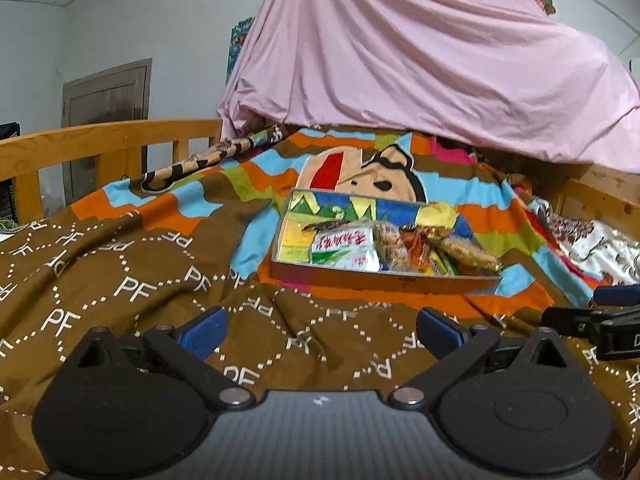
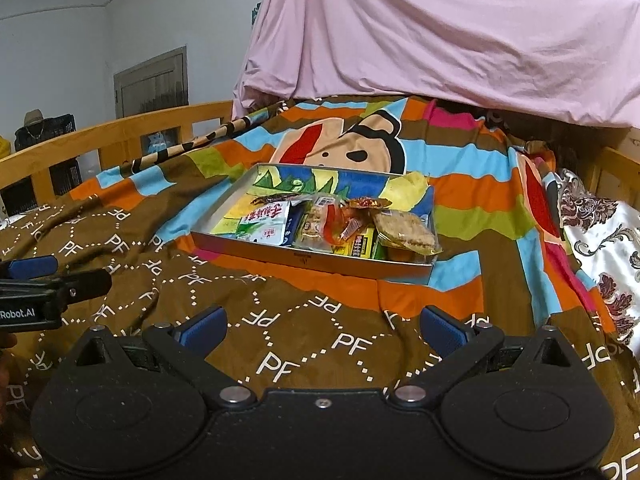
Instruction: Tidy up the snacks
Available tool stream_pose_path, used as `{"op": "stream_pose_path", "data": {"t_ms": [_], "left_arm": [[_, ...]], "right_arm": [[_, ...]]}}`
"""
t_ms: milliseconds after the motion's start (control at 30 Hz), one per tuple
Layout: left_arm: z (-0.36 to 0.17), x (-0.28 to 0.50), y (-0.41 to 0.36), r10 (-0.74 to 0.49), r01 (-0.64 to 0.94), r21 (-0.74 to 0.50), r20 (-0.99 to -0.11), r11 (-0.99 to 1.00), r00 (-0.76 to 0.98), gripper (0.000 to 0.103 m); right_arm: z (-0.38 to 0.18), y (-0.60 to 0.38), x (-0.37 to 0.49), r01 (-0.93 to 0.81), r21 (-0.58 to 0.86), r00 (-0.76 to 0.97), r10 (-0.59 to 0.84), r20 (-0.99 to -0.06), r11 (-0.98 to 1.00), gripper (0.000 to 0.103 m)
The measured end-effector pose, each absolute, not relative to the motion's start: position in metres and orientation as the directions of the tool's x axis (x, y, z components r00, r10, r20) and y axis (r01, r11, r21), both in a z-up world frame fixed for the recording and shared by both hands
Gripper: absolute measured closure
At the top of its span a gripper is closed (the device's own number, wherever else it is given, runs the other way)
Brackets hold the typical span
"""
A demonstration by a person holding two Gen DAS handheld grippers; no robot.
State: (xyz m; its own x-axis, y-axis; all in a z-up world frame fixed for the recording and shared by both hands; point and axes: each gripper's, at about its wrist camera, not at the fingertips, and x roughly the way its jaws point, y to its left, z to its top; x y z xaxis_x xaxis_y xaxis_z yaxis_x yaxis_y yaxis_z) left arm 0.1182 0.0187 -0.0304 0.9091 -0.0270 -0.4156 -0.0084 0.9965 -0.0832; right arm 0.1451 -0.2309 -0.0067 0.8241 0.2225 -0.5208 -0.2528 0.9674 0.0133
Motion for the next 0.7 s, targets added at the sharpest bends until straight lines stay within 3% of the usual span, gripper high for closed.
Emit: {"op": "stream_pose_path", "data": {"t_ms": [700], "left_arm": [[-0.0333,0.1195,0.0207,-0.02,-0.024,-0.093,-0.444,0.995,0.896,0.0]], "right_arm": [[-0.0125,-0.2301,0.15,-0.254,0.001,0.802,0.211,-0.559,0.967,0.001]]}}
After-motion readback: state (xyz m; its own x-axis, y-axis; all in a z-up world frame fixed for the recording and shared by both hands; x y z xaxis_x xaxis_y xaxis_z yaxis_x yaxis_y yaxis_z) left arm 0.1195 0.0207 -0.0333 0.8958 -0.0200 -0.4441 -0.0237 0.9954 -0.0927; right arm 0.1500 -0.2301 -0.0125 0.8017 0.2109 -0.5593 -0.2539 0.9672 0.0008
